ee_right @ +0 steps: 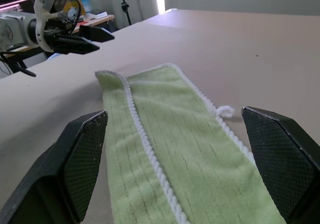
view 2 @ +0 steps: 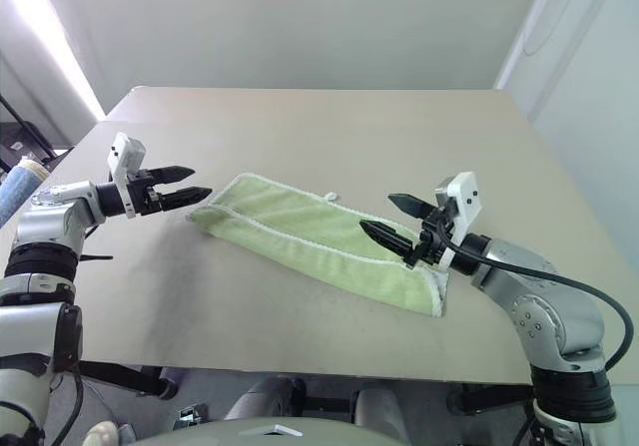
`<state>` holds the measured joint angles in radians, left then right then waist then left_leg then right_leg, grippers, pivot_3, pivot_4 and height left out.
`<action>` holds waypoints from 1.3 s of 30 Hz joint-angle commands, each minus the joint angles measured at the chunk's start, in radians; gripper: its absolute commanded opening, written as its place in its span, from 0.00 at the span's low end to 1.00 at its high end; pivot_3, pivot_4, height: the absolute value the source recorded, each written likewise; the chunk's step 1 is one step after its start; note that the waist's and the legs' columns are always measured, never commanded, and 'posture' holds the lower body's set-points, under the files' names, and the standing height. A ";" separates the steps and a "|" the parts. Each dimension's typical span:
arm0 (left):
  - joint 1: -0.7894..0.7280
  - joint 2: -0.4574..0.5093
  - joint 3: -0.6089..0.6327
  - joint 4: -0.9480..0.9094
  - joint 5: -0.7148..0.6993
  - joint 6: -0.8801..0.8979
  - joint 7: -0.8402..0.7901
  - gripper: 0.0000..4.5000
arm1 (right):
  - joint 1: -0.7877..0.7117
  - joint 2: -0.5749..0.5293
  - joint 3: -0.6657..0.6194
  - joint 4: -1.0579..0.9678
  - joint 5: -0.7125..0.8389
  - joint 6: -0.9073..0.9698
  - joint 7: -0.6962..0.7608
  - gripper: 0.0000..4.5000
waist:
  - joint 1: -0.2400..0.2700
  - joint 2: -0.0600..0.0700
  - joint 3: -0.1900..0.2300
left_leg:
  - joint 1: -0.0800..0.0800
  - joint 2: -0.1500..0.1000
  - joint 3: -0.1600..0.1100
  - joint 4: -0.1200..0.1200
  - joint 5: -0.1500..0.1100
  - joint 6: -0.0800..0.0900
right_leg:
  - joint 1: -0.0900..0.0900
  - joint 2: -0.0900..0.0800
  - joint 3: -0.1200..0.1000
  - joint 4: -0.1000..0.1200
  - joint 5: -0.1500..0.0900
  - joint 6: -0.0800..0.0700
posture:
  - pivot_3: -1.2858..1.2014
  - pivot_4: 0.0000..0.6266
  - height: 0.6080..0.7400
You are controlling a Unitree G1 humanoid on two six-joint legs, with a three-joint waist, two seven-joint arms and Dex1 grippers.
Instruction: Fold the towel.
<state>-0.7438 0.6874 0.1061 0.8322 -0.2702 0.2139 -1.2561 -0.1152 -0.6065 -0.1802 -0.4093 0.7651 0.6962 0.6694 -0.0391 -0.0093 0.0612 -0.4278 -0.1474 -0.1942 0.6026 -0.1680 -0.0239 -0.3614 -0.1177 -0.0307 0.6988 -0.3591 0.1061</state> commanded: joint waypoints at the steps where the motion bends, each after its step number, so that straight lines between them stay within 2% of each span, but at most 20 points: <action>1: -0.022 0.010 0.019 -0.032 -0.016 0.010 -0.011 1.00 | -0.020 0.005 -0.003 -0.031 0.002 -0.011 -0.005 0.99 | 0.000 0.000 0.000 | 0.000 0.000 0.000 0.000 0.000 0.000 | 0.000 0.000 0.000 0.000 0.000 0.000 | 0.52 0.00 0.64; 9: -0.030 0.037 0.011 -0.053 -0.017 0.076 -0.081 1.00 | -0.010 0.020 0.005 -0.027 -0.028 -0.032 -0.035 0.99 | -0.003 0.000 0.000 | 0.000 0.000 0.000 0.000 0.000 0.000 | 0.000 0.000 0.000 0.000 0.000 0.000 | 0.52 0.00 0.64; 13: -0.051 0.041 0.001 0.002 0.011 0.050 -0.080 1.00 | -0.028 0.028 0.022 -0.031 -0.051 0.000 -0.085 0.99 | -0.002 0.000 0.000 | 0.000 0.000 0.000 0.000 0.000 0.000 | 0.000 0.000 0.000 0.000 0.000 0.000 | 0.52 0.00 0.64; 24: -0.087 0.023 -0.024 0.120 0.066 -0.027 -0.085 1.00 | 0.010 -0.016 -0.033 -0.040 -0.019 0.077 -0.115 0.99 | 0.003 -0.001 -0.001 | 0.000 0.000 0.000 0.001 0.000 0.000 | 0.000 0.000 0.000 0.000 0.000 0.000 | 0.52 0.00 0.64; 39: -0.102 -0.002 -0.051 0.169 0.100 -0.082 -0.105 1.00 | 0.151 -0.081 -0.122 -0.093 0.006 0.159 -0.121 0.99 | 0.001 -0.001 -0.001 | 0.000 0.000 0.000 0.004 -0.001 0.001 | 0.001 0.000 0.000 0.000 0.000 0.000 | 0.52 0.00 0.64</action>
<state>-0.8038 0.6781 0.0515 0.9973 -0.1801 0.1539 -1.3634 0.0388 -0.6761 -0.2817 -0.4541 0.7601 0.8522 0.5523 -0.0384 -0.0104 0.0605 -0.4282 -0.1474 -0.1938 0.6065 -0.1686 -0.0232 -0.3601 -0.1176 -0.0307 0.6992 -0.3592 0.1061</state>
